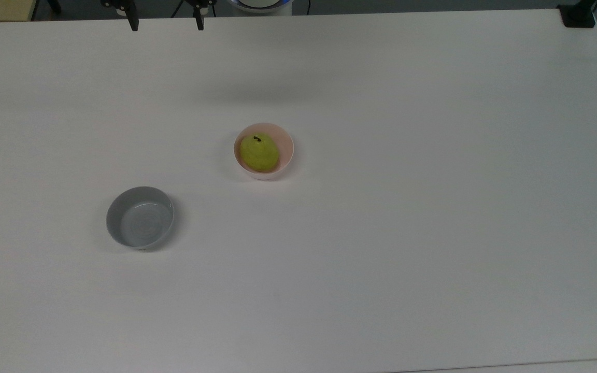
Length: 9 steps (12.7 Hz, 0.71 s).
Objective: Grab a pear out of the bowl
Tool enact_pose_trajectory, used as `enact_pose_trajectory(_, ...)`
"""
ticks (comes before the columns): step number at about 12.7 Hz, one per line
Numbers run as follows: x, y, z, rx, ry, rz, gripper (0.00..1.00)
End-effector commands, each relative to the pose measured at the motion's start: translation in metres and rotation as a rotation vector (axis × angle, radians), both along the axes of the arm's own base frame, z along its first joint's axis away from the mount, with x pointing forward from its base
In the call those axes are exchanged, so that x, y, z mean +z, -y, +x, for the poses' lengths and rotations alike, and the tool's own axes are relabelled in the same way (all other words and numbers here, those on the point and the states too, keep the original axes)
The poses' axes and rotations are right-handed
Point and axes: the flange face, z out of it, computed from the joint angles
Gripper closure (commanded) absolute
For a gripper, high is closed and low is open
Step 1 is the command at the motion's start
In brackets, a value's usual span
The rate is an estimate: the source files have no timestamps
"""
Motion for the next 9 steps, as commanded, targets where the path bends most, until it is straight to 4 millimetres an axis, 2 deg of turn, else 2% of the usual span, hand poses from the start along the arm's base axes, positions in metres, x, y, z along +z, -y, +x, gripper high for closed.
enact_pose_trajectory(1, -0.0006, -0.0039, -0.0049, 0.024, -0.017, 0.021, 0.00)
enact_pose_trajectory(9, -0.0007, -0.0030, -0.0050, 0.037, -0.017, 0.018, 0.00)
